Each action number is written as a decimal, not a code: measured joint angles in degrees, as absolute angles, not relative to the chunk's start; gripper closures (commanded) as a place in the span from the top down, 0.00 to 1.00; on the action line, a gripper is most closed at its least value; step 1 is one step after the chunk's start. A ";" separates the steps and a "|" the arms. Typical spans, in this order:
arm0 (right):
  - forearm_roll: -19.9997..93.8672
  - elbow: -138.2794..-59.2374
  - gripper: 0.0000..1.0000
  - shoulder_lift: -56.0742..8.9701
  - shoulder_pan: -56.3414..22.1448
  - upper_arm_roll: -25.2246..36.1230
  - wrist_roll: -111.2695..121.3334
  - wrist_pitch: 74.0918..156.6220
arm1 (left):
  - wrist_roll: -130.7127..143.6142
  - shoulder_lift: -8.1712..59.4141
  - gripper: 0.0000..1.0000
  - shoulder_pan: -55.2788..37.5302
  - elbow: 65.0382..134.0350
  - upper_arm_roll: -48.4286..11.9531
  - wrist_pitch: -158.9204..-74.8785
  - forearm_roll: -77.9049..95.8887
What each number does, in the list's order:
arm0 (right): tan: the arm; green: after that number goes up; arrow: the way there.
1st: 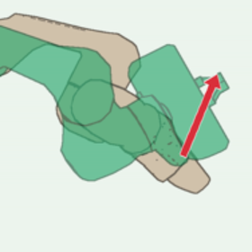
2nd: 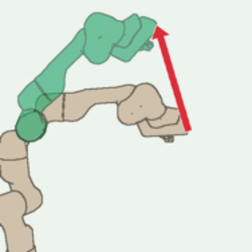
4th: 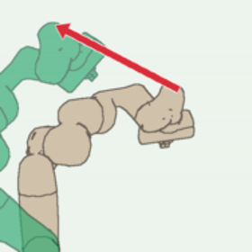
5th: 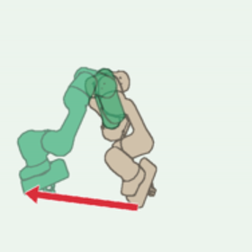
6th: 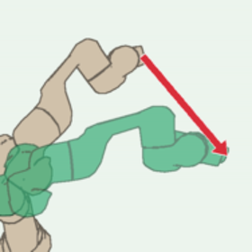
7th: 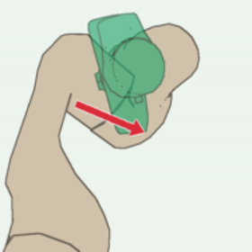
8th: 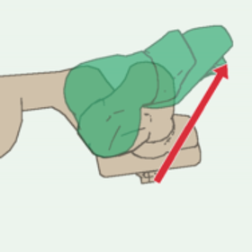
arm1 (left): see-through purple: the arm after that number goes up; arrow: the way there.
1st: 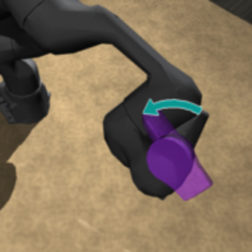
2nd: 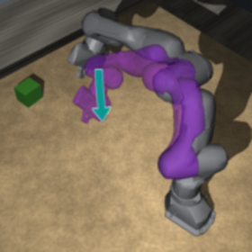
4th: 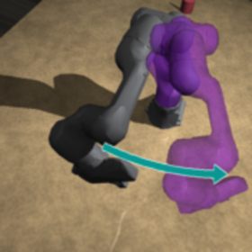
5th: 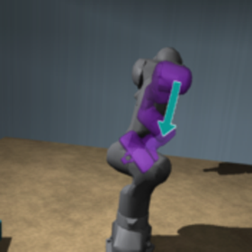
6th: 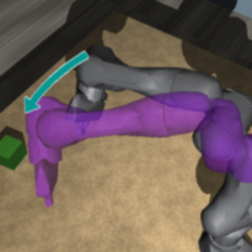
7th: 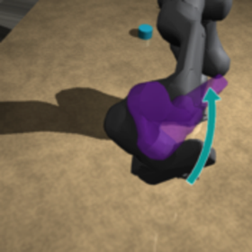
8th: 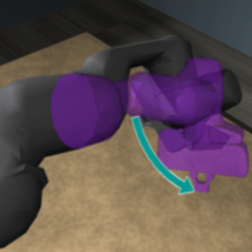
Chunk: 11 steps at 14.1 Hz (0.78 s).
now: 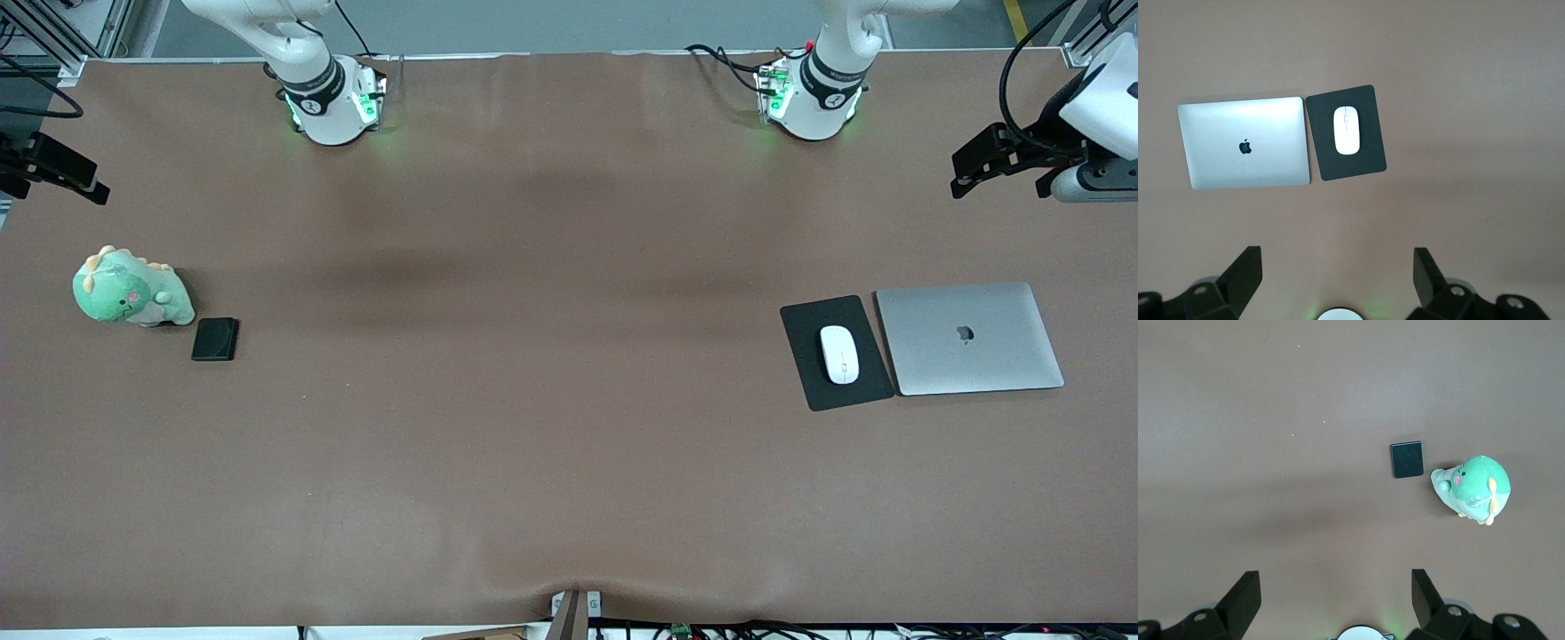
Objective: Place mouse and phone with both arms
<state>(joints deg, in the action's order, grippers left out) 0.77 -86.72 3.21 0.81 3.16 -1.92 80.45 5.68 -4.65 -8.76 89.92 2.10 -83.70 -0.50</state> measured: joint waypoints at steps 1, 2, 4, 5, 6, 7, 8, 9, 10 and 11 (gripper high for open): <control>0.77 -86.72 1.00 3.21 0.81 3.16 -1.92 80.43 | 5.68 -4.65 1.00 -8.74 89.88 2.44 -83.71 -0.47; 0.77 -86.72 1.00 3.21 0.81 3.16 -1.92 80.35 | 5.68 -4.65 1.00 -8.72 89.83 2.67 -83.72 -0.47; 0.77 -86.72 1.00 3.21 0.81 3.15 -1.92 80.31 | 5.68 -4.65 1.00 -8.72 89.73 2.74 -83.75 -0.46; 0.77 -86.72 1.00 3.21 0.82 3.16 -1.92 80.30 | 5.68 -4.65 1.00 -8.72 89.71 2.74 -83.76 -0.46; 0.77 -86.72 1.00 3.21 0.82 3.16 -1.92 80.28 | 5.68 -4.65 1.00 -8.72 89.71 2.74 -83.77 -0.46; 0.77 -86.72 1.00 3.21 0.86 3.16 -1.93 80.24 | 5.68 -4.65 1.00 -8.72 89.71 2.74 -83.79 -0.46; 0.76 -86.73 1.00 3.21 0.87 3.17 -1.93 80.19 | 5.68 -4.65 1.00 -8.72 89.68 2.74 -83.80 -0.46; 0.76 -86.73 1.00 3.21 0.87 3.15 -1.93 80.17 | 5.68 -4.65 1.00 -8.72 89.58 2.74 -83.82 -0.46; 0.76 -86.74 1.00 3.21 0.87 3.14 -1.93 80.17 | 5.68 -4.65 1.00 -8.72 89.46 2.73 -83.82 -0.46; 0.76 -86.75 1.00 3.20 0.87 3.13 -1.93 80.16 | 5.68 -4.65 1.00 -8.34 89.41 2.39 -83.87 -0.46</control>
<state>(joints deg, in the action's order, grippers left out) 0.76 -86.75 3.20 0.87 3.13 -1.93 80.16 5.68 -4.65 -8.34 89.41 2.39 -83.87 -0.46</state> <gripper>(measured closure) 0.000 0.000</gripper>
